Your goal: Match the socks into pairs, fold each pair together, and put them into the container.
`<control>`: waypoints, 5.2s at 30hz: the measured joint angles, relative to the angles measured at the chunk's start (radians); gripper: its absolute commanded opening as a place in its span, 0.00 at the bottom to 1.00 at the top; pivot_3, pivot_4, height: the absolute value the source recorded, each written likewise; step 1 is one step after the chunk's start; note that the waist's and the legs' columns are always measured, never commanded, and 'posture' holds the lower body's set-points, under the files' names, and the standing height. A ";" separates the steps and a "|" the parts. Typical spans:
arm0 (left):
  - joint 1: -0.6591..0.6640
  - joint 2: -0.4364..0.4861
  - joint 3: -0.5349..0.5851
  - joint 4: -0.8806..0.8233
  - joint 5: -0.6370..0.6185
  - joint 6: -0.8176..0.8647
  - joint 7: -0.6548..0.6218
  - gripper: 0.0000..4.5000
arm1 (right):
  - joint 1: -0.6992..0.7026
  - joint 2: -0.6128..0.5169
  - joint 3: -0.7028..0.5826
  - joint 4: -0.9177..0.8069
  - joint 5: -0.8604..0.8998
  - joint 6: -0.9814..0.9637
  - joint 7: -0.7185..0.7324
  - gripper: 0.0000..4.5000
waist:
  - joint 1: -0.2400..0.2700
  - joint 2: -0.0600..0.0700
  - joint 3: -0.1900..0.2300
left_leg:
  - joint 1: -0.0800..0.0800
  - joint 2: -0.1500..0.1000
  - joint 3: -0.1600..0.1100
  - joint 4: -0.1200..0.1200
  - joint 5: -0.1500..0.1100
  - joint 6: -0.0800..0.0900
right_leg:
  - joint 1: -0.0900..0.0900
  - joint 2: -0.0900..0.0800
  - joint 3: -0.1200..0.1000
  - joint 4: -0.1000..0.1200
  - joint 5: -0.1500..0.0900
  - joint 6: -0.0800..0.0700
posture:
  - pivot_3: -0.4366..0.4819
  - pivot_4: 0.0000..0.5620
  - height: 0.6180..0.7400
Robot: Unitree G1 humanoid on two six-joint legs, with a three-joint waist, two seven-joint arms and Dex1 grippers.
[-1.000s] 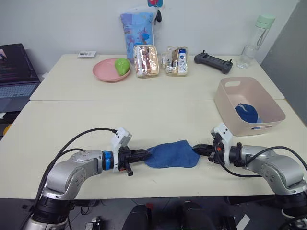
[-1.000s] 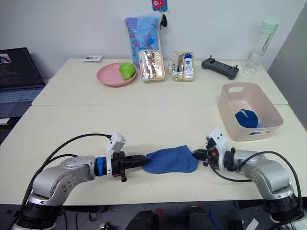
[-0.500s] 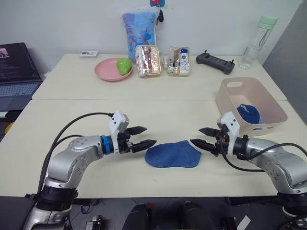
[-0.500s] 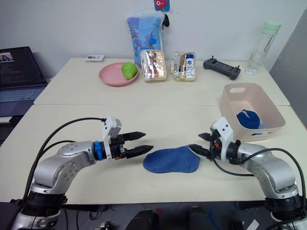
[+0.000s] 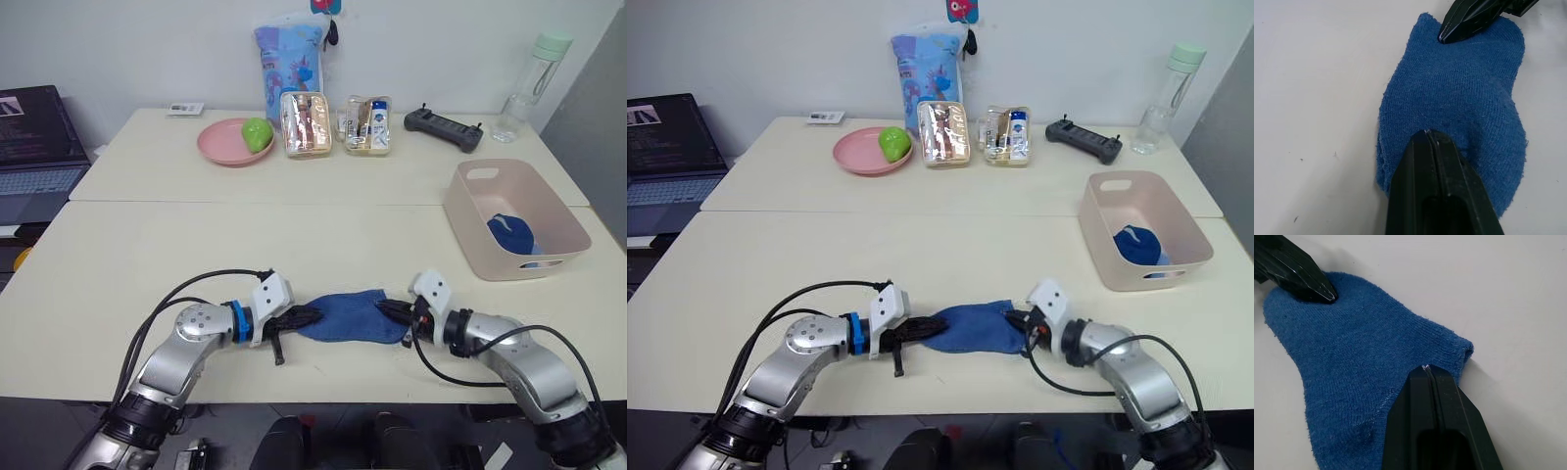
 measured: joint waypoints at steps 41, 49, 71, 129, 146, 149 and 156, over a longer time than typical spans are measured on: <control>0.001 -0.015 0.049 -0.036 -0.067 0.036 -0.096 0.00 | 0.156 -0.026 -0.143 -0.159 0.168 0.231 -0.034 0.00 | -0.002 0.000 0.000 | 0.000 0.000 0.000 0.000 0.000 0.000 | 0.000 0.000 -0.001 0.000 0.000 0.000 | 0.48 0.27 1.00; -0.145 -0.069 0.006 -0.028 -0.064 0.042 -0.139 0.00 | 0.064 -0.135 -0.237 -0.056 0.247 0.271 0.092 0.00 | 0.000 0.000 0.000 | 0.000 0.000 0.000 0.000 0.000 0.000 | 0.001 0.001 0.000 0.000 0.000 0.000 | 0.48 0.27 1.00; -0.245 -0.212 -0.172 0.206 0.159 -0.049 -0.105 0.00 | 0.042 -0.117 -0.242 -0.212 0.418 0.397 0.120 0.00 | 0.000 0.000 -0.001 | 0.000 0.000 0.000 0.001 0.000 0.000 | 0.001 0.001 0.000 0.000 0.000 0.000 | 0.48 0.27 1.00; -0.117 0.073 -0.072 0.019 0.074 -0.019 -0.152 0.00 | -0.266 0.125 -0.111 0.114 0.395 0.614 -0.055 0.80 | -0.026 0.002 -0.002 | 0.001 0.001 -0.001 -0.001 0.000 0.000 | 0.000 0.001 -0.001 0.001 0.000 0.000 | 0.48 0.27 1.00; -0.073 0.092 -0.059 0.015 0.099 -0.107 -0.157 0.00 | -0.324 0.323 -0.123 0.268 0.433 0.727 -0.089 0.66 | -0.029 0.003 -0.003 | 0.002 0.001 0.000 -0.001 0.000 0.000 | 0.001 0.001 0.000 0.001 0.000 0.000 | 0.48 0.27 1.00; -0.073 0.091 -0.055 0.015 0.091 -0.107 -0.158 0.00 | -0.324 0.317 -0.107 0.279 0.421 0.716 -0.087 0.42 | -0.029 0.003 -0.003 | 0.002 0.001 0.000 -0.001 0.000 0.000 | 0.000 0.001 0.000 0.001 0.000 0.000 | 0.48 0.27 1.00; -0.082 0.083 -0.019 0.025 0.035 -0.099 -0.192 0.04 | -0.314 0.308 -0.115 0.253 0.427 0.698 -0.064 0.04 | -0.028 0.003 -0.003 | 0.002 0.001 0.000 -0.001 0.000 0.000 | 0.001 0.001 0.000 0.001 0.000 0.000 | 0.48 0.27 1.00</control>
